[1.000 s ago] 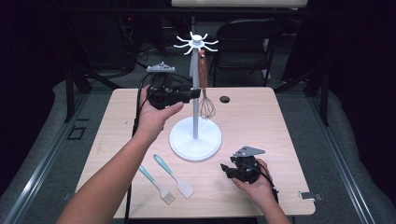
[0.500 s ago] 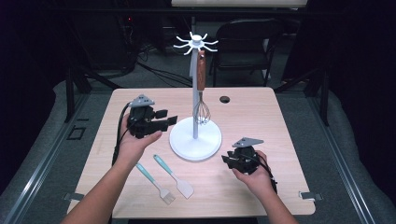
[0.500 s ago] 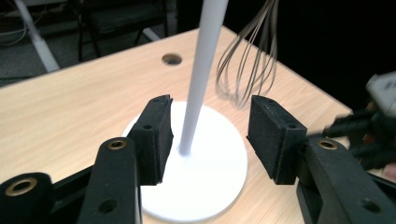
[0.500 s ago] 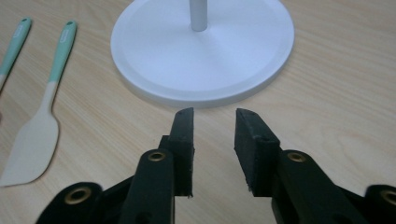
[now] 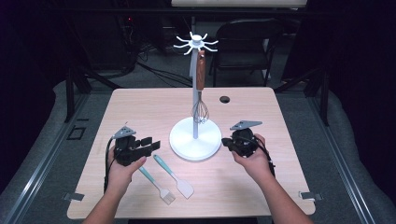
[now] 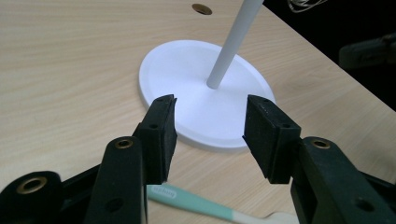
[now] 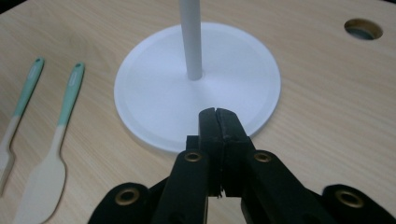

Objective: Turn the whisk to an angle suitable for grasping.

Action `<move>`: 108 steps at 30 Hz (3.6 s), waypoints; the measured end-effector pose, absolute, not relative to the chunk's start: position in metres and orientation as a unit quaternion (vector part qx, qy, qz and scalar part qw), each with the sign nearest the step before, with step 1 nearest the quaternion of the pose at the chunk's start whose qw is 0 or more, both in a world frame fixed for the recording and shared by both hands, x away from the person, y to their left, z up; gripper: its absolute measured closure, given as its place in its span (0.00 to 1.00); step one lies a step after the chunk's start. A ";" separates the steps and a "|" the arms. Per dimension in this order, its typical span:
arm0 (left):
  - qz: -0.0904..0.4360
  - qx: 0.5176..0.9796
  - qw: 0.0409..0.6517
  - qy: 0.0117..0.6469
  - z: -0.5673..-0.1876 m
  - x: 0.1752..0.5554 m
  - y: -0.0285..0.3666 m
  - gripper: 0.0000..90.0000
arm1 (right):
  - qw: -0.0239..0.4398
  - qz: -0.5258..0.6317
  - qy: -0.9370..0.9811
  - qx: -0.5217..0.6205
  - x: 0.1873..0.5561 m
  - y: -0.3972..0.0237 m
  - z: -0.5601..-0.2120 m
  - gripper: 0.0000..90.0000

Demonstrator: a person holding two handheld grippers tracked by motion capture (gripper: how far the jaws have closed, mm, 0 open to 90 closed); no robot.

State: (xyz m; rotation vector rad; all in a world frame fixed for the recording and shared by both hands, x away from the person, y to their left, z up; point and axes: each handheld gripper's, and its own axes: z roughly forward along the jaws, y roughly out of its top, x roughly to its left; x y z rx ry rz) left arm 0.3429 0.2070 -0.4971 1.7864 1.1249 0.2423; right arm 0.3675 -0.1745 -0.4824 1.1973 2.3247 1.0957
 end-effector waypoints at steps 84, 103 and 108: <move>0.105 0.719 0.491 0.481 -0.538 0.333 0.234 0.66 | 0.296 0.590 0.698 0.279 0.394 -0.118 -0.260 1.00; 0.106 0.716 0.491 0.484 -0.538 0.333 0.235 0.66 | 0.289 0.573 0.707 0.298 0.389 -0.129 -0.287 0.99; 0.107 0.716 0.491 0.485 -0.537 0.332 0.236 0.66 | 0.278 0.565 0.713 0.308 0.388 -0.133 -0.305 0.98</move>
